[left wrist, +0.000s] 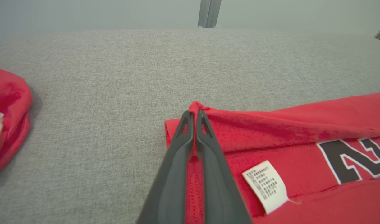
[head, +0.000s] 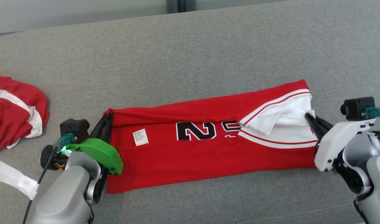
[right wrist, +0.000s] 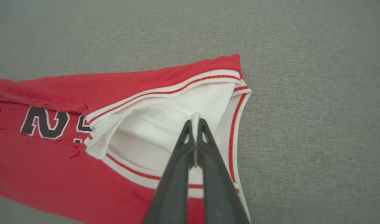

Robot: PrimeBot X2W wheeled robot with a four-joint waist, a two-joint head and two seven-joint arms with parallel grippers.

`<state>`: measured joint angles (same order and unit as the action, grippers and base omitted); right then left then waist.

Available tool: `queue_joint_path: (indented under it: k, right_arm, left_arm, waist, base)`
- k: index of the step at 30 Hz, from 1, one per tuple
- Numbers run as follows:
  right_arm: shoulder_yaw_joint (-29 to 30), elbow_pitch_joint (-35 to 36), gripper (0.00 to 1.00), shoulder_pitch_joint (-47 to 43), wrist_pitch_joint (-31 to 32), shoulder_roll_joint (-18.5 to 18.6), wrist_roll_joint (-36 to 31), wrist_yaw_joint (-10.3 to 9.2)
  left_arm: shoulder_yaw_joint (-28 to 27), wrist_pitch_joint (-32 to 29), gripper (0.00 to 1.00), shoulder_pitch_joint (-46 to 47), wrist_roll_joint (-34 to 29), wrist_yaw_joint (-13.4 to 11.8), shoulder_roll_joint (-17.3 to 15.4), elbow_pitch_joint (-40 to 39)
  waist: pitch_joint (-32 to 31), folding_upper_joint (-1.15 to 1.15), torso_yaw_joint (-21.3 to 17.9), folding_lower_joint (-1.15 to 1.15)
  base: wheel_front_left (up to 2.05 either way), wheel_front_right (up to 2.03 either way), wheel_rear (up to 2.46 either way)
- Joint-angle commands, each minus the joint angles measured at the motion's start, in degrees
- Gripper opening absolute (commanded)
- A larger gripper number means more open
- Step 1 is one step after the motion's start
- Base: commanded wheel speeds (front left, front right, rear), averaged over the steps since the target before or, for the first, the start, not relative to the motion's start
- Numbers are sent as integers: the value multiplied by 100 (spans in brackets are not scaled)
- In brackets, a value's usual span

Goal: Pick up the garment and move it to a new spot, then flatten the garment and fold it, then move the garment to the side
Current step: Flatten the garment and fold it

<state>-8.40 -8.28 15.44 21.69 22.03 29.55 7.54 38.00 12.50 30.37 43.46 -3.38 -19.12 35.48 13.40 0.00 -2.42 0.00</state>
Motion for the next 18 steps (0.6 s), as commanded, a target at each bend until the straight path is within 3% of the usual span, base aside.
queue_joint_path:
  k: [1, 4, 5, 6, 7, 8, 13, 18]
  right_arm:
    - [102, 171, 0, -192, 126, -87, -93, -11]
    - [333, 515, 0, -541, 438, -304, -268, -11]
    - [378, 595, 13, -625, 517, -363, -320, -11]
    - [449, 663, 89, -725, 626, -440, -382, -11]
    - [494, 718, 100, -789, 698, -488, -427, -10]
    - [553, 783, 100, -866, 792, -553, -460, -10]
    - [723, 1088, 100, -1015, 897, -774, -606, -10]
    - [1075, 1197, 100, -1023, 945, -970, -763, -10]
  left_arm:
    - [-41, 42, 0, -86, 71, -32, -39, 27]
    - [-75, 88, 0, -188, 104, -88, -19, 65]
    - [-78, 95, 0, -217, 103, -96, -9, 68]
    - [-96, 108, 0, -242, 120, -110, 2, 69]
    - [-111, 124, 45, -267, 141, -109, 17, 64]
    - [-148, 156, 100, -309, 157, -120, 35, 44]
    - [-422, 262, 100, -568, 111, -111, 81, -172]
    - [-1496, 263, 100, -1285, -418, -39, 273, -1385]
  waist:
    - [-5, 0, -15, 0]
    - [-10, 0, -14, 0]
    - [-12, 0, -10, 0]
    - [-16, 0, -4, 0]
    - [-21, 0, 2, 0]
    - [-31, 0, 12, 0]
    - [-129, 0, 70, 0]
    - [-330, 0, 170, 0]
  base:
    - [0, 0, 0]
    - [0, 0, 0]
    - [0, 0, 0]
    - [0, 0, 0]
    - [0, 0, 0]
    - [0, 0, 0]
    - [0, 0, 0]
    - [0, 0, 0]
